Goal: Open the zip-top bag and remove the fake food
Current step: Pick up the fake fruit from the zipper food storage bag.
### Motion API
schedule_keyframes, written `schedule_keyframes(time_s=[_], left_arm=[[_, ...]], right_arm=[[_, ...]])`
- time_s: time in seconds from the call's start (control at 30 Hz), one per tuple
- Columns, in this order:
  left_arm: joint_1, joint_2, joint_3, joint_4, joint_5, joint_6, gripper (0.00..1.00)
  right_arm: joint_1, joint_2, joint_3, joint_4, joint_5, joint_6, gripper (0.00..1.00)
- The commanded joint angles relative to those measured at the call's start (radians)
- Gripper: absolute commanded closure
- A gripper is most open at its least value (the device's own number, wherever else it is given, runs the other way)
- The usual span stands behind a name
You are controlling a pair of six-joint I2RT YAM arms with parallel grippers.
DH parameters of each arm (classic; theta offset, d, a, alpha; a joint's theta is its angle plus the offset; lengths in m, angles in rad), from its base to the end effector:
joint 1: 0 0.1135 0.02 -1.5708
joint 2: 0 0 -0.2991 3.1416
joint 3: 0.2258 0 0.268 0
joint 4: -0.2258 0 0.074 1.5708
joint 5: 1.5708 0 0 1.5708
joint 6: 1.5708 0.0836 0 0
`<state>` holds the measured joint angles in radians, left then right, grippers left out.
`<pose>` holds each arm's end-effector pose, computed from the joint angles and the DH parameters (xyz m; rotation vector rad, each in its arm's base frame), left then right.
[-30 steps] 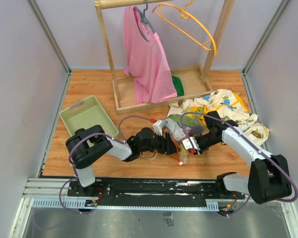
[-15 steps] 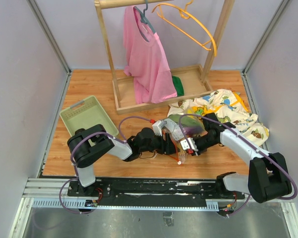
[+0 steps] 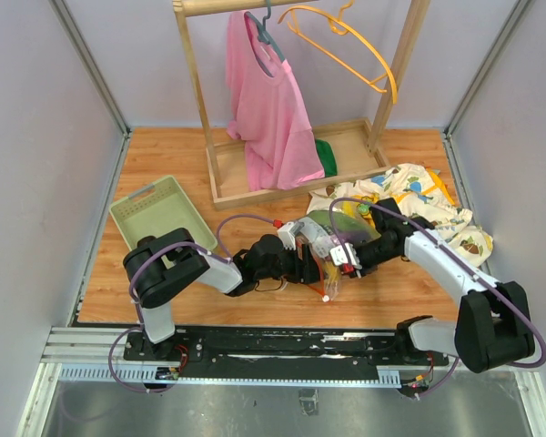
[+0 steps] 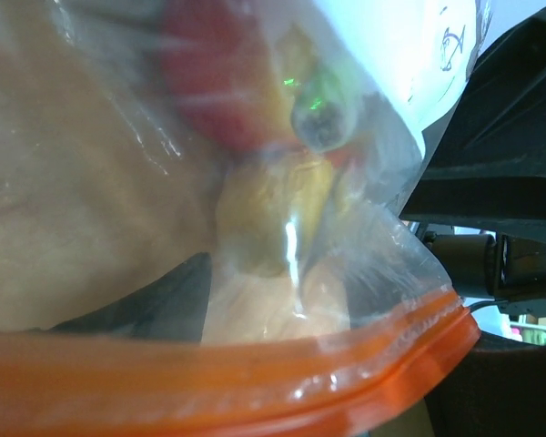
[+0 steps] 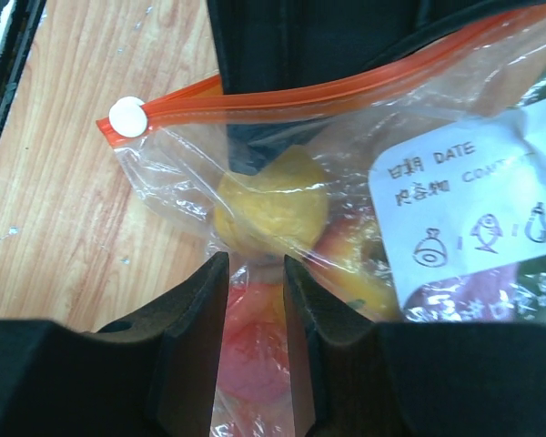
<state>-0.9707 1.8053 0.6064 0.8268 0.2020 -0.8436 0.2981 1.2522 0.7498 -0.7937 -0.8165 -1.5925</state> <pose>0.2039 -0.3277 0.1262 0.2921 2.1884 -1.3228 0.1921 0.1228 0.1980 -2.0038 1.2725 0.6202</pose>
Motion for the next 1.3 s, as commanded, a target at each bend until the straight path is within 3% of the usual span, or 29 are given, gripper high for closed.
schedule_keyframes(time_s=[0.0,0.5,0.67,1.27], left_arm=[[0.006,-0.004,0.018,0.001,-0.015,-0.002,0.36],[0.008,-0.003,0.027,0.001,-0.013,-0.024,0.35],[0.007,-0.007,0.043,-0.054,-0.043,-0.029,0.3],[0.007,0.013,0.117,-0.163,-0.111,0.008,0.26]], right_arm=[[0.009,0.003,0.047,-0.021,-0.001,0.025,0.67],[0.05,0.071,-0.007,0.112,0.039,0.056,0.62],[0.072,0.089,-0.024,0.129,0.043,0.065,0.64],[0.088,0.158,0.019,0.075,-0.011,0.068,0.86]])
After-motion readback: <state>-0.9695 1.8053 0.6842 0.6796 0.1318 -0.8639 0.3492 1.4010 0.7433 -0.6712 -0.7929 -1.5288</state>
